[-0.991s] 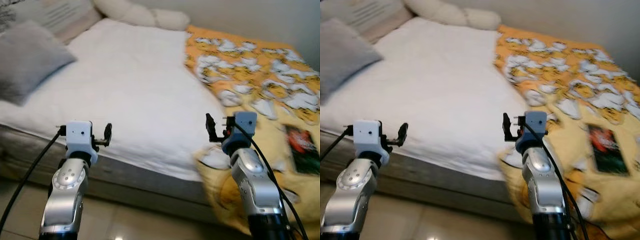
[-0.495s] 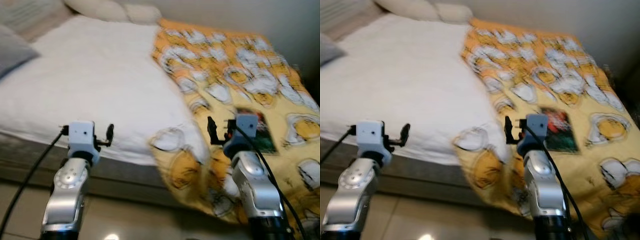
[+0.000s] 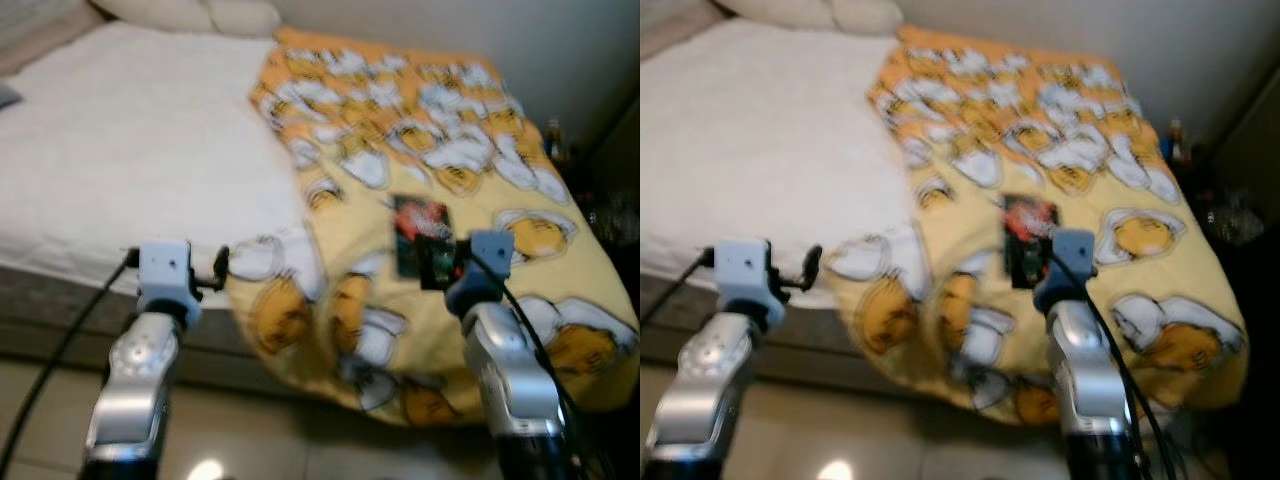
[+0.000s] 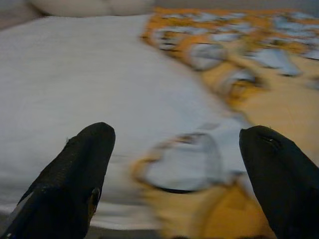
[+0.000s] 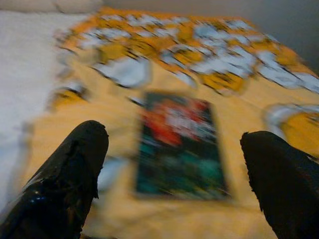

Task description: Clean up the room

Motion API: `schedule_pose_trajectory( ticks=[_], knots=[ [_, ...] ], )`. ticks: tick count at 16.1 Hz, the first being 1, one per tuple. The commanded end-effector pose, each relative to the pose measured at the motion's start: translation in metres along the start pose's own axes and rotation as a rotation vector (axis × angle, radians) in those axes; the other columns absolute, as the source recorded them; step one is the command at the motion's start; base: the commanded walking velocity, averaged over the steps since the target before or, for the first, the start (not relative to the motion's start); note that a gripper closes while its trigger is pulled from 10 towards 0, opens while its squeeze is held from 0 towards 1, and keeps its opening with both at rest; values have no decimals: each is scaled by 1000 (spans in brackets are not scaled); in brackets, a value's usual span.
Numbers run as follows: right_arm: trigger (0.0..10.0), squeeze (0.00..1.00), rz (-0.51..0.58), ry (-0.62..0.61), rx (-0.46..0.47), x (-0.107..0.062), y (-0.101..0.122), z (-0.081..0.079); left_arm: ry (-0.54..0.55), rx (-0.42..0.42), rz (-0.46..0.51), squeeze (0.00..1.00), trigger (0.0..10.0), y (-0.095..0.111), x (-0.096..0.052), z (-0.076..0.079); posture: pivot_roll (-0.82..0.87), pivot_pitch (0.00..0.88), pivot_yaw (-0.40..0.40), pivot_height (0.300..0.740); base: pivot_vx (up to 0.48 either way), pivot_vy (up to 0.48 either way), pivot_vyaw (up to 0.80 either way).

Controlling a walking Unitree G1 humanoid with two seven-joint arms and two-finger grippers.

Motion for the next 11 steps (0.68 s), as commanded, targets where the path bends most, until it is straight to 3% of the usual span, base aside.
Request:
schedule_pose_trajectory(
  ticks=[1,11],
  knots=[
    [10000,1000,15,-14,14,1,5,2,-8,14,12,1000,10000,5,2,1,-49,0,-40,740,0,-480,0],
    [10000,1000,15,-77,42,-3,0,10,-52,34,13,1000,10000,8,11,6,-76,0,16,740,0,-480,0]
  ],
)
Point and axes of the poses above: a point about 5 cm out from each wrist's last joint towards the gripper, its own x axis pointing out of the wrist towards the gripper, its own y axis along the axis of the wrist's last joint, z = x × y, the point moved 3 cm from there along x, pointing out of the wrist towards the gripper, and after that the axes turned 2 degrees about x, right-handed, at the moved point
